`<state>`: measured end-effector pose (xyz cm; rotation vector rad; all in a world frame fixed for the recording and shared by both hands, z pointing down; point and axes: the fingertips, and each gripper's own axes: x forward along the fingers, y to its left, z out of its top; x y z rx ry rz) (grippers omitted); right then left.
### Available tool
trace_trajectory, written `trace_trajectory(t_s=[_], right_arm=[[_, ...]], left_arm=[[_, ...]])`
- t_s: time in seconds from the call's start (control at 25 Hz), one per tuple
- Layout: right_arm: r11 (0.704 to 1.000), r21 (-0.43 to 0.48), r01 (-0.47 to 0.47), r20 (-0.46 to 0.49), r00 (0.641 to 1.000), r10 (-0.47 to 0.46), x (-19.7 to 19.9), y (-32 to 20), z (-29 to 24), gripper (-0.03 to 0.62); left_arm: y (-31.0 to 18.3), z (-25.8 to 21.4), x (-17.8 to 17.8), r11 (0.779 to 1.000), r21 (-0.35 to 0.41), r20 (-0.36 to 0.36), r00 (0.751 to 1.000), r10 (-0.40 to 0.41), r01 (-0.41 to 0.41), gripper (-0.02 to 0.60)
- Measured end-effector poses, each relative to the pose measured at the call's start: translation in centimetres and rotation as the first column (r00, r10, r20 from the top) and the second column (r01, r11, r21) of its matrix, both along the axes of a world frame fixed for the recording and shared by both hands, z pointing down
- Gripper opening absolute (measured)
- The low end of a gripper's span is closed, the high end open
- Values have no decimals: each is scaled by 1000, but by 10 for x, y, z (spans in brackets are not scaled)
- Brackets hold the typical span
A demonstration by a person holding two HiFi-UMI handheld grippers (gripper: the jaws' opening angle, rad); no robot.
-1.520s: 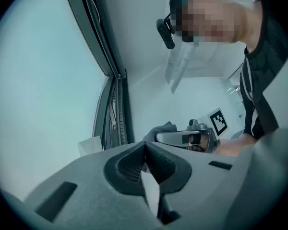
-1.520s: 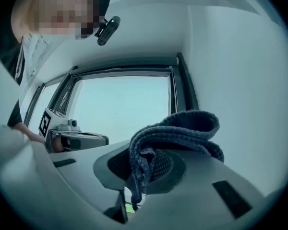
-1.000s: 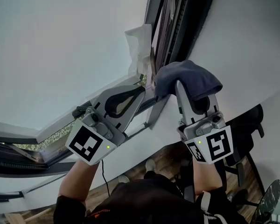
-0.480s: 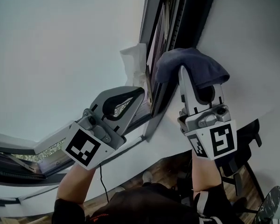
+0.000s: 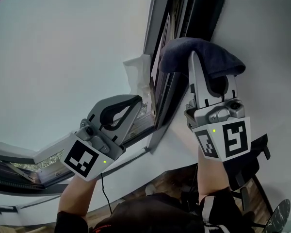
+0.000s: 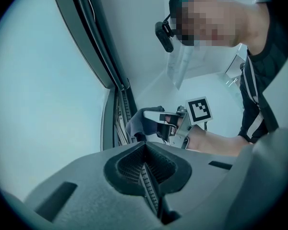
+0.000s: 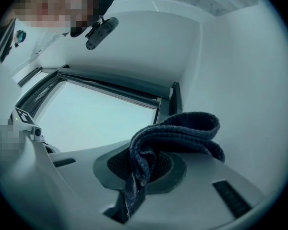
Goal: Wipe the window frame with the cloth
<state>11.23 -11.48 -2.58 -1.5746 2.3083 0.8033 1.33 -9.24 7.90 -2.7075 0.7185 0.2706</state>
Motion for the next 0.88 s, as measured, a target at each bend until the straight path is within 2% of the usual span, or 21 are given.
trace_trajectory(t_s=[0.2, 0.88], right_arm=[[1000, -29, -8, 21, 1000, 9, 5, -14, 5, 37], [978, -210, 6, 94, 995, 15, 9, -37, 81, 37]], left_arm=[[-4, 6, -4, 1000, -17, 0, 1000, -18, 18, 18], [-1, 49, -4, 992, -122, 32, 999, -13, 16, 18]])
